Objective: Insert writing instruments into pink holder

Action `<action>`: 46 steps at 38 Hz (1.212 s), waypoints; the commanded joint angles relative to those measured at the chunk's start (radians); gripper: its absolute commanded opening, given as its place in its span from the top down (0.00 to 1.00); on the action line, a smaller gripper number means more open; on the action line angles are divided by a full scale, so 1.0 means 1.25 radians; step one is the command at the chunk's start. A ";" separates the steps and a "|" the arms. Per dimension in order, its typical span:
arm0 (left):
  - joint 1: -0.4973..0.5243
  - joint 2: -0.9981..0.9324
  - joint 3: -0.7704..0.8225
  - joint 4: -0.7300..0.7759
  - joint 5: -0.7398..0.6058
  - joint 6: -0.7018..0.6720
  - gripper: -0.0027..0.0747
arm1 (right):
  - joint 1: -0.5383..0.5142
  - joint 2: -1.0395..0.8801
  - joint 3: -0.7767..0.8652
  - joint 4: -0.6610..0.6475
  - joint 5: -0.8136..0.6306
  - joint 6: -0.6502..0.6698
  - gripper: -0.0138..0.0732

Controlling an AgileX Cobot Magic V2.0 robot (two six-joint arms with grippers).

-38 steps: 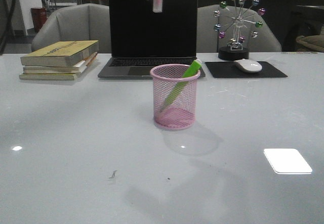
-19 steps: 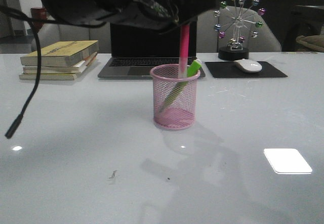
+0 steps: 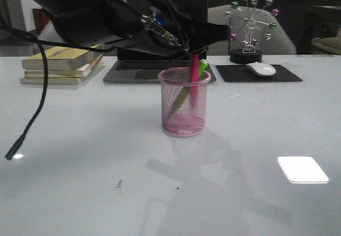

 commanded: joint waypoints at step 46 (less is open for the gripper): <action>0.400 -0.909 0.135 0.305 0.612 0.018 0.53 | -0.004 -0.009 -0.022 -0.044 -0.096 0.000 0.41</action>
